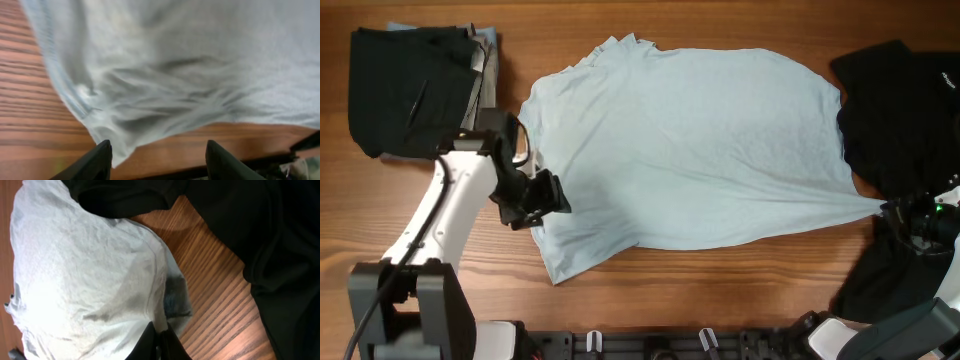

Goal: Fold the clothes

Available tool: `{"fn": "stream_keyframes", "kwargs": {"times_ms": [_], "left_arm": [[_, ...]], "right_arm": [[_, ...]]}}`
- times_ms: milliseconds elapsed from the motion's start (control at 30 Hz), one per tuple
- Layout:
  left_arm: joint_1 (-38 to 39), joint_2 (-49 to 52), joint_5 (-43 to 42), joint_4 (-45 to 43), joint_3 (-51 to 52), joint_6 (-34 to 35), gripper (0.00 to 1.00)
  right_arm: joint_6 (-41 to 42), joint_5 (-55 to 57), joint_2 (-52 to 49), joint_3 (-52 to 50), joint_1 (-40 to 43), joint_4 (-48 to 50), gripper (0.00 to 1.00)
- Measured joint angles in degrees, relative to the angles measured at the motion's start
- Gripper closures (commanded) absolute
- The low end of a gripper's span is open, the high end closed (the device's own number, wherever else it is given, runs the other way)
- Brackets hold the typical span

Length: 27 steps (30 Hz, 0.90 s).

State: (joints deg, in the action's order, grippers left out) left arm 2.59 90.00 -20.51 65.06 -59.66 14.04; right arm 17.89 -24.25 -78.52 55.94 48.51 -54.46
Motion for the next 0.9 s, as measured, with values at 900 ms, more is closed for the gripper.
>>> {"fn": "stream_keyframes", "kwargs": {"times_ms": [900], "left_arm": [[6.3, 0.0, 9.4, -11.8, 13.9, 15.0, 0.45]], "right_arm": [[0.0, -0.2, 0.0, 0.0, 0.0, 0.0, 0.96]]}}
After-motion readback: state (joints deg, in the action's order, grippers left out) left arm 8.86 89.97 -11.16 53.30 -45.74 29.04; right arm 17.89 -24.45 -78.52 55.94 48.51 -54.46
